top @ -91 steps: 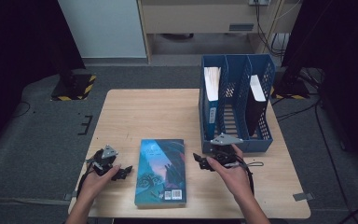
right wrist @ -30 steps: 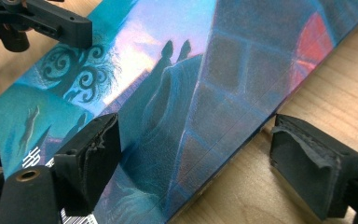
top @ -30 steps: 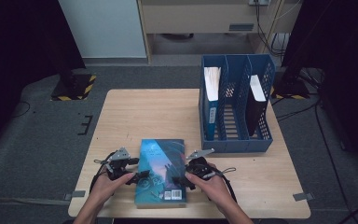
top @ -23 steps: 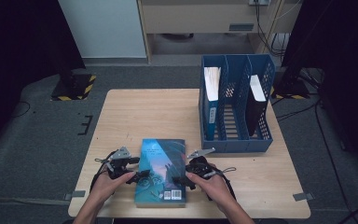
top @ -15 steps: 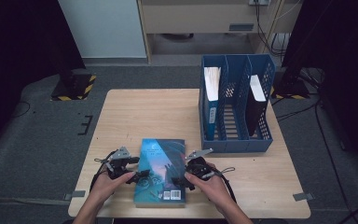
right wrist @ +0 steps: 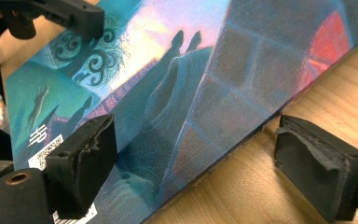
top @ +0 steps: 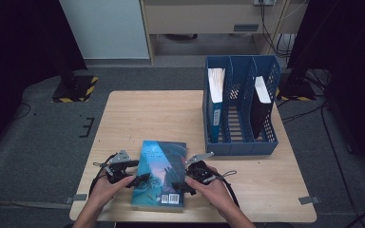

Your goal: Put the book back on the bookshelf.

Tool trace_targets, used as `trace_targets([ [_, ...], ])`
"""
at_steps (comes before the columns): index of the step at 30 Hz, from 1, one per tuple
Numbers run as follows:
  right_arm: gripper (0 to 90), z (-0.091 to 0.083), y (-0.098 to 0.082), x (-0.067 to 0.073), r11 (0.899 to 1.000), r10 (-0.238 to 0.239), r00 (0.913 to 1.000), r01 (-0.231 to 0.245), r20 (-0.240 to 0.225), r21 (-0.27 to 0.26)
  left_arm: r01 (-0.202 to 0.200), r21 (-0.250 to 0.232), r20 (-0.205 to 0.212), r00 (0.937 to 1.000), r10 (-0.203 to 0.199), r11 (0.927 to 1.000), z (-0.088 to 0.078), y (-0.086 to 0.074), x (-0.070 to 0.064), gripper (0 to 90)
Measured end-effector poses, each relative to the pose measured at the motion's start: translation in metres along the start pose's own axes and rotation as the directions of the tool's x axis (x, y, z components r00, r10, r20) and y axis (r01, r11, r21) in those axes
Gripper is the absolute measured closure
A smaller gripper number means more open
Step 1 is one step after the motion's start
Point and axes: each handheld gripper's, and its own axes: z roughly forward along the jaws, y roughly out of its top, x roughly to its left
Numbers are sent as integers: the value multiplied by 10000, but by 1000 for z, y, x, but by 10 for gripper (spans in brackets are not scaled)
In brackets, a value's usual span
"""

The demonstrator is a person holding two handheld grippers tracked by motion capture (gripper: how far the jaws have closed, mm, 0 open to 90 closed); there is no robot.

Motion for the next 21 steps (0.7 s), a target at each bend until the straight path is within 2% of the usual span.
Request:
trace_targets([
  [3,126,3,-2,-4,9993,359,9988,-362,-338,-84,94,26,123,9999,-94,10000,1,0,2,176],
  [11,110,5,0,-5,9998,208,9984,-210,-516,-44,279,16,275,9992,-280,9996,4,0,4,152],
  [13,114,6,1,-4,9998,205,9985,-204,-504,20,213,10,255,9994,-213,9998,4,0,4,151],
  [17,187,1,2,-5,9996,234,9987,-241,-460,-139,141,72,191,9997,-143,9999,2,0,4,153],
  [19,241,-4,5,-4,9991,218,9990,-232,-392,-346,190,80,147,9997,-191,9998,1,-1,5,154],
  [21,252,-7,9,-2,9982,189,9992,-208,-339,-567,305,103,156,9994,-307,9995,0,-1,6,154],
])
